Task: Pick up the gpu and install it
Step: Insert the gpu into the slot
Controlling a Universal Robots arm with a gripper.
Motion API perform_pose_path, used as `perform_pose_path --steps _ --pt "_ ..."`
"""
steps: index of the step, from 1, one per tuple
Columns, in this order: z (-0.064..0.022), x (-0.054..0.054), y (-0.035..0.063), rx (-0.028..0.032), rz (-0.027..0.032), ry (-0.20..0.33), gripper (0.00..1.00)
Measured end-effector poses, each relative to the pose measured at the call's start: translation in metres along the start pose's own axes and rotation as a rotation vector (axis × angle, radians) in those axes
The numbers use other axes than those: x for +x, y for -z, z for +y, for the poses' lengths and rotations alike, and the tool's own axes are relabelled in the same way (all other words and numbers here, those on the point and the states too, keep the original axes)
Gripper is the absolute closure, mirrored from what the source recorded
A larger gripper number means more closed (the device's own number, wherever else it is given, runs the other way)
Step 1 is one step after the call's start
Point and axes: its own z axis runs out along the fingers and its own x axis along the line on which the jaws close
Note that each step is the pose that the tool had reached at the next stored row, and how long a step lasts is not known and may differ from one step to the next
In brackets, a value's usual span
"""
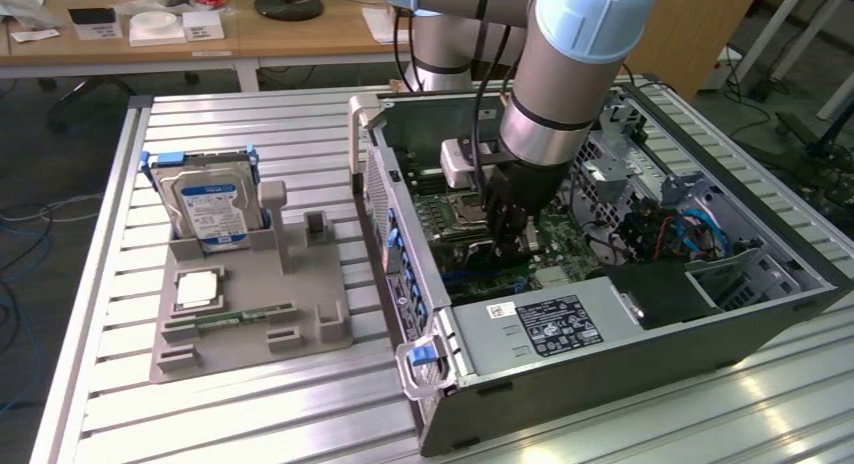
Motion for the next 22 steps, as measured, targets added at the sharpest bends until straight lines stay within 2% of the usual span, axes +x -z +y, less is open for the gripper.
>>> perform_pose_path --steps 22 --pt "0.0006 -0.0002 -0.0009 0.0012 -0.0023 0.007 0.73"
